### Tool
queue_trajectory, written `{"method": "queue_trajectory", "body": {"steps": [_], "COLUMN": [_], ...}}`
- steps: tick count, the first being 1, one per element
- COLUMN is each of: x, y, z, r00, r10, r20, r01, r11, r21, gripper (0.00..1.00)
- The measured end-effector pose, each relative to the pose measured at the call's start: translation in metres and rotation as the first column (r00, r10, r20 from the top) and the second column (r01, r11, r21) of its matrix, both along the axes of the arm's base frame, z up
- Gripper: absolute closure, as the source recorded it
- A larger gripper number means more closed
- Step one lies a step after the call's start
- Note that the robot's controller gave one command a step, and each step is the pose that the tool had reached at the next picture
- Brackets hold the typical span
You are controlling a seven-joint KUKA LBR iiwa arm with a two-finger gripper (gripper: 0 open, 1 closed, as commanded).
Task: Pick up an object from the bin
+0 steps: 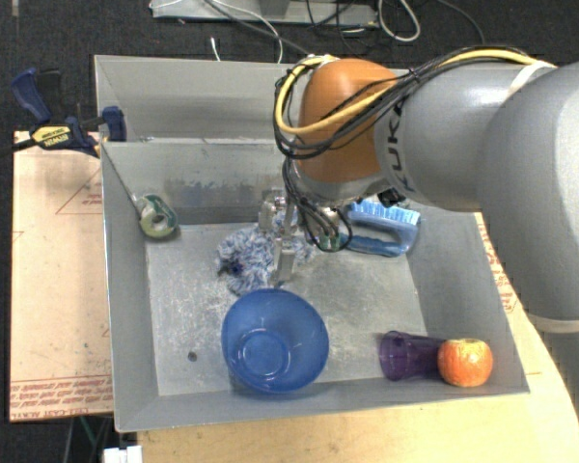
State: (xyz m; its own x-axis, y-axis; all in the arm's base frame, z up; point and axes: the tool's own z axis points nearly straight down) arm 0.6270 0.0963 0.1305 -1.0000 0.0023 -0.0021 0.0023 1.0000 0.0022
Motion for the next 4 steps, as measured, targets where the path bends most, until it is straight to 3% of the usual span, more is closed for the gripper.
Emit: {"method": "queue_trajectory", "body": {"steps": [1, 2, 3, 4], "x": [0.0, 0.009, -0.002, 0.008], "y": [0.0, 0.008, 0.002, 0.002], "z": [0.0, -0.056, -0.058, -0.055], "r00": [1.0, 0.981, 0.977, 0.978], "r10": [0.0, 0.194, 0.211, 0.209], "r20": [0.0, 0.005, 0.01, 0.012], "r01": [0.0, -0.194, -0.211, -0.209], "r11": [1.0, 0.981, 0.977, 0.978], "r21": [0.0, 0.0, -0.001, 0.002], "gripper": [0.0, 0.0, 0.0, 0.0]}}
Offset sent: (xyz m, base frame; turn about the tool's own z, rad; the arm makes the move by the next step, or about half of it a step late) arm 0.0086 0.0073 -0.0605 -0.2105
